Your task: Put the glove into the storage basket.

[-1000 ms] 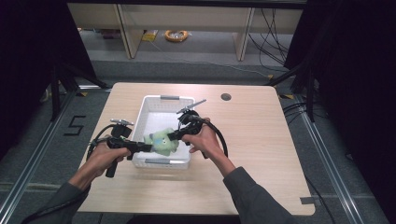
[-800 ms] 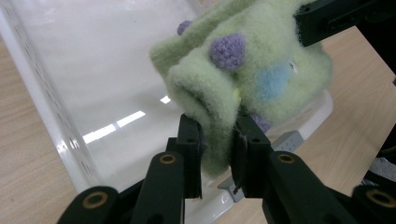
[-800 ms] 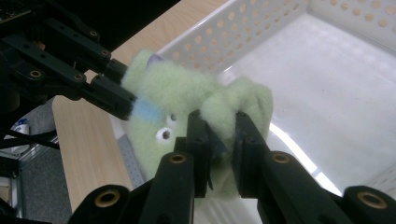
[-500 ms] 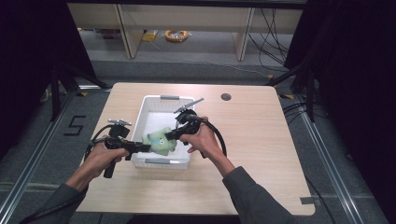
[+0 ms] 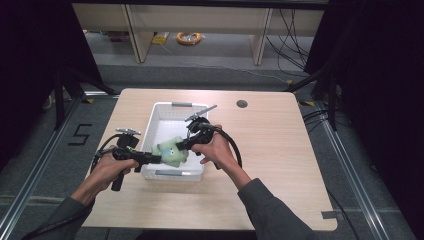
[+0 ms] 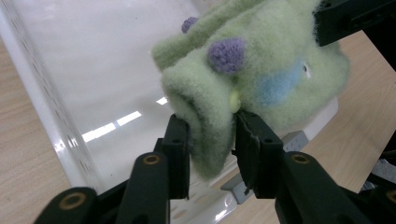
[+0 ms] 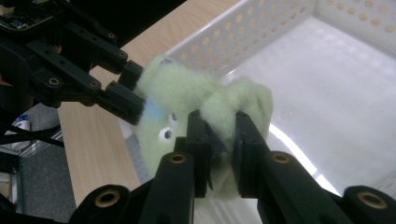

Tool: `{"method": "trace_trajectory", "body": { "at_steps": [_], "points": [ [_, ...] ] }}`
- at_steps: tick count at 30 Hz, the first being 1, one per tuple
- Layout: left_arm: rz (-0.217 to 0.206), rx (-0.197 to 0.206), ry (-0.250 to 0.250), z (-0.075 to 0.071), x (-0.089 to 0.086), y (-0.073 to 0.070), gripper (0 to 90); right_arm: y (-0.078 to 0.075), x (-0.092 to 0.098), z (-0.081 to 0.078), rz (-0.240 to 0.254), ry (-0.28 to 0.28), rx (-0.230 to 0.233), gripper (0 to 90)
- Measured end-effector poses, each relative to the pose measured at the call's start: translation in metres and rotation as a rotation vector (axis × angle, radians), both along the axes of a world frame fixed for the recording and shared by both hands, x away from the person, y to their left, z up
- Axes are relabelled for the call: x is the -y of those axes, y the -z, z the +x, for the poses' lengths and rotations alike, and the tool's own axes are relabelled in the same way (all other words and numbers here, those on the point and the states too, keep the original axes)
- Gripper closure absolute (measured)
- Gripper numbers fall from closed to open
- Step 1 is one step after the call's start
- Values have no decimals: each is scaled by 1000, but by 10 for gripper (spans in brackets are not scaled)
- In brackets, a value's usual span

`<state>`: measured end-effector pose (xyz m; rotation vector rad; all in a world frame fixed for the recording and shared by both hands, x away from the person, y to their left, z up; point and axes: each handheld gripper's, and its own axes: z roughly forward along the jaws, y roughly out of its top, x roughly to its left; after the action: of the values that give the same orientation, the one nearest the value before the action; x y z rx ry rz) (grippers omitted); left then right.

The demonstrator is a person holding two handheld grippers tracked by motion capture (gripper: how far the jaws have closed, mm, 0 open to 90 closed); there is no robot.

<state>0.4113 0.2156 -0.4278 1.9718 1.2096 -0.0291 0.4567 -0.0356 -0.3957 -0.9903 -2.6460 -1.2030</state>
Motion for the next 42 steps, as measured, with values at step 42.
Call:
{"method": "trace_trajectory", "body": {
  "at_steps": [42],
  "points": [
    [-34, 168, 36, -122, 32, 11, 341, 31, -16, 9, -30, 44, -108, 795]
  ]
}}
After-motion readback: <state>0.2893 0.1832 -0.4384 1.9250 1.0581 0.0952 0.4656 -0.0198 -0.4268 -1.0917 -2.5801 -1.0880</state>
